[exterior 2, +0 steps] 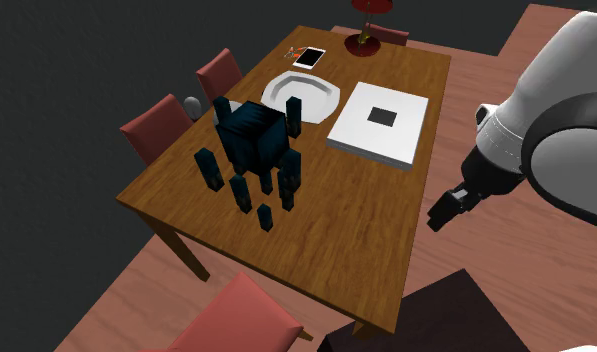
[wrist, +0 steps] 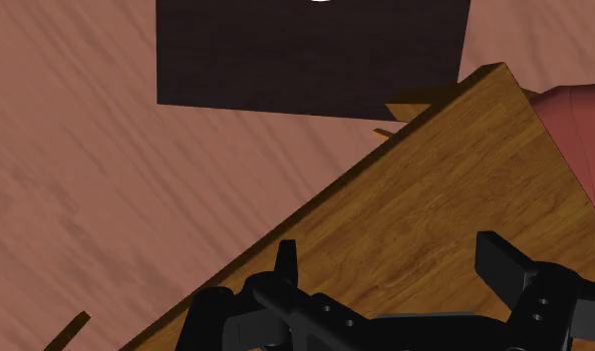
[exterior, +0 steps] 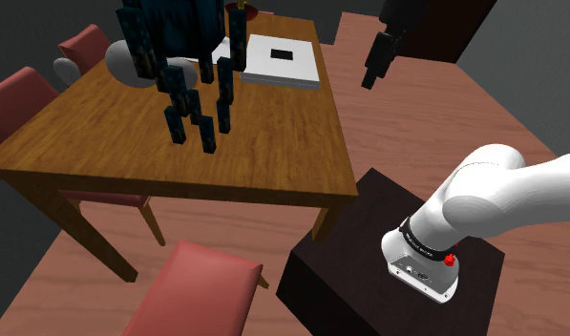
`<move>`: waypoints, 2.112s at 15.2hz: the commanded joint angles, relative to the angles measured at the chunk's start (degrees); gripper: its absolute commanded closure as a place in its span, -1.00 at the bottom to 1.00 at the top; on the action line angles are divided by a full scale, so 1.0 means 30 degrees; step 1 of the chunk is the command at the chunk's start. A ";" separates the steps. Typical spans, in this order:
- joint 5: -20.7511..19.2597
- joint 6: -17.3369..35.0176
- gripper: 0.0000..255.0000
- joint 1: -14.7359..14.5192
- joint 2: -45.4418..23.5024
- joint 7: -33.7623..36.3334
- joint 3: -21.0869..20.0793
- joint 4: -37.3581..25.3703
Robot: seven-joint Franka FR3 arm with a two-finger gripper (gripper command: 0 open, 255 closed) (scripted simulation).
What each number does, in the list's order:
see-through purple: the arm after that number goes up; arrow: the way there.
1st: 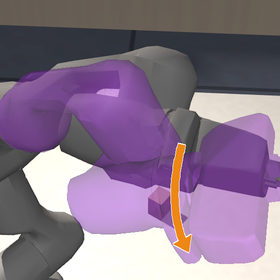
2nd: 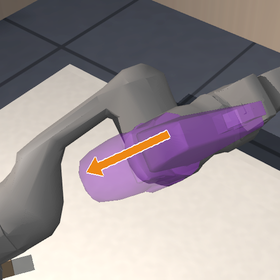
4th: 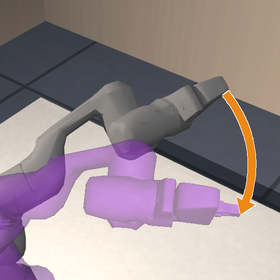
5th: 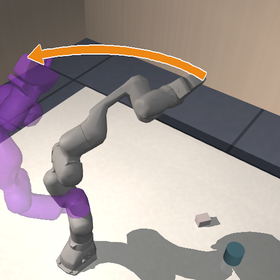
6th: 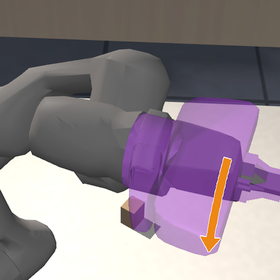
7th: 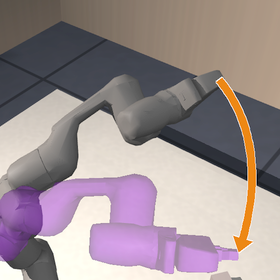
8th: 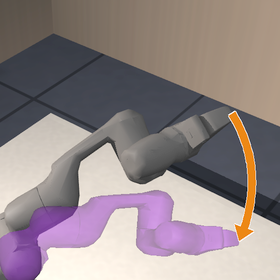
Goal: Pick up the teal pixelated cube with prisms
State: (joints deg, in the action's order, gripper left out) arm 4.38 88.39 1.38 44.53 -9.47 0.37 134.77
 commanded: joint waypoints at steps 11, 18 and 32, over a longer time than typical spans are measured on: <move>0.0923 -0.0063 -1.00 -0.1284 -0.4691 0.1882 -0.2802 -0.5883; 0.0573 -0.0787 -1.00 -0.1906 -0.8409 0.3399 -0.4790 -1.1054; -0.0919 -0.0845 -1.00 -0.2890 -1.2604 0.5282 -0.7092 -1.5815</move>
State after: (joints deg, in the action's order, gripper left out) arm 1.40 84.90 -7.34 6.07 6.57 -21.04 85.78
